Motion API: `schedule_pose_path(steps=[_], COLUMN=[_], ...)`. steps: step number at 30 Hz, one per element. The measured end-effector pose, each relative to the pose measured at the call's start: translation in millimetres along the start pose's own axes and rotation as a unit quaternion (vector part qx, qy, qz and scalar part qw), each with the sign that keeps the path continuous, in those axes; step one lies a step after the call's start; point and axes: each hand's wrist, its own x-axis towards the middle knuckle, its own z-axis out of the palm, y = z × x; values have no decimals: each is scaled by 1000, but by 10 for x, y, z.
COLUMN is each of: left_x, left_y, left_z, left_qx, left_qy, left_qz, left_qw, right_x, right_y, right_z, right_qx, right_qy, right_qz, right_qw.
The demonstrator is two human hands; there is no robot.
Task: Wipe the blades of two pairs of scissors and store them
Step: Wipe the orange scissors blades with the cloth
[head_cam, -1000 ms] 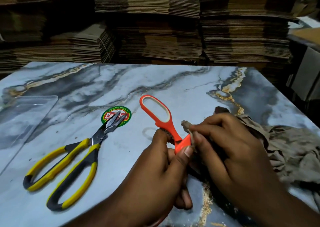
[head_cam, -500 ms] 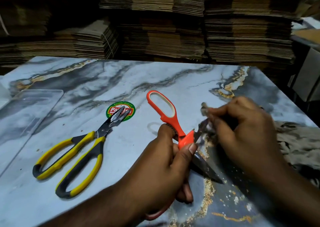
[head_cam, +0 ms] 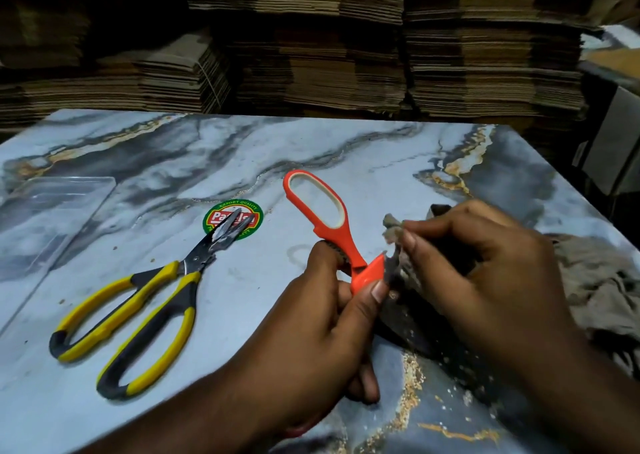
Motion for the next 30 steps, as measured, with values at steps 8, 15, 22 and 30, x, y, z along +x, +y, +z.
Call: schedule_pose_path(steps=[8,15,22,30], left_x=[-9,-7,-10,8], left_y=[-15,-4,1,30], left_z=[-8,-17,-21,-11], left_qx=[-1,-20,-14,-12], left_qy=[-5,-13,-11,-18], left_qz=[-10,-13,-10,-18], left_qw=[1000,1000,1000,1000], right_x=[-13,-6,53,46], right_y=[71,164,277,-25], right_z=[14,-37,-50,-102], right_qx=[-43,-35,-30,102], right_qy=[6,18,8,34], right_qz=[-7,32,72,58], right_qw=[999,999,997,992])
